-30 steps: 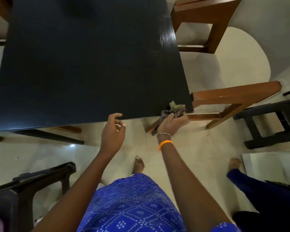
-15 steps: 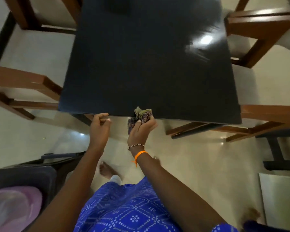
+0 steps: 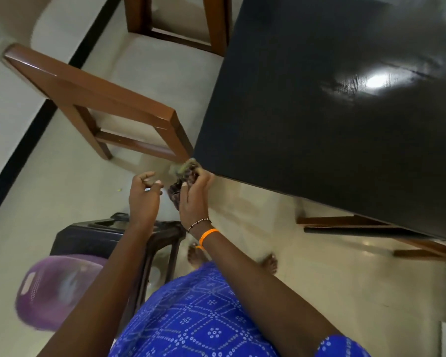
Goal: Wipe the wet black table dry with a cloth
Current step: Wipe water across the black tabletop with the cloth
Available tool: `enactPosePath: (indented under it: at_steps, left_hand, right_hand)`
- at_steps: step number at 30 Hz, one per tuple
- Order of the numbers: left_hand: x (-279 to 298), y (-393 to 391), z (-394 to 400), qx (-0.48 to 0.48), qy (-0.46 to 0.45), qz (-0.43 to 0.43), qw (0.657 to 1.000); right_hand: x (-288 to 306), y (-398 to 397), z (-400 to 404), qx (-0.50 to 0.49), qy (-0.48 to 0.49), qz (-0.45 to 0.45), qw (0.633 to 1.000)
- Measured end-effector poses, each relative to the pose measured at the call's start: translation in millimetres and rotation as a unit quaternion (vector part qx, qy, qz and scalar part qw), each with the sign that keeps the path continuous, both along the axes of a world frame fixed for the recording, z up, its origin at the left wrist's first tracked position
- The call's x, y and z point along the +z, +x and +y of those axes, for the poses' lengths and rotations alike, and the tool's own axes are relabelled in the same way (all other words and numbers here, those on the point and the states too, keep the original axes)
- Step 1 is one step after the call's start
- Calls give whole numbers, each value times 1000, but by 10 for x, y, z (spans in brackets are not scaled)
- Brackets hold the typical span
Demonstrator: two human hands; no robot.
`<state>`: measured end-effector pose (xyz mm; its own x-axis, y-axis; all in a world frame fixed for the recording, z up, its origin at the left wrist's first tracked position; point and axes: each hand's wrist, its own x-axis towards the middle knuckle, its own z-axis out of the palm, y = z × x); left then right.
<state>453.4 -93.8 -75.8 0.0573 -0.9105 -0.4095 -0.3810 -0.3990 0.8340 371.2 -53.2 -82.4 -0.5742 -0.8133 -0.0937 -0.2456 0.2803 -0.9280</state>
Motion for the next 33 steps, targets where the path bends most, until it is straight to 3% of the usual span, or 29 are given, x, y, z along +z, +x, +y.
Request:
enactPosePath:
  at_steps: [3, 5, 7, 11, 14, 17, 22, 26, 29, 33]
  left_hand:
    - [-30, 93, -56, 1, 12, 29, 999]
    - [-49, 110, -71, -9, 13, 44, 999]
    - [-60, 85, -103, -5, 17, 51, 999]
    - [-71, -40, -129, -24, 47, 39, 998]
    - [-72, -114, -83, -54, 80, 44, 994]
    - [-51, -192, -1, -65, 100, 55, 991]
    - [9, -398, 66, -86, 113, 72, 987]
    - [12, -427, 34, -98, 119, 90, 984]
    - [34, -398, 15, -94, 112, 94, 985]
    - [36, -324, -35, -92, 115, 86, 985]
  right_hand:
    - [169, -21, -78, 158, -44, 100, 981]
    - [238, -55, -158, 203, -41, 240, 948]
    - [256, -100, -249, 220, -1, 368, 903]
    - [197, -344, -437, 195, 162, 523, 814]
    - [110, -503, -446, 261, 232, 488, 800]
    - [125, -582, -306, 233, 245, 509, 792]
    - [197, -847, 79, 317, 207, 525, 762]
    - [479, -1080, -285, 437, 180, 398, 786]
    - [564, -1201, -807, 355, 177, 409, 822]
    - [278, -1321, -1197, 293, 225, 447, 815]
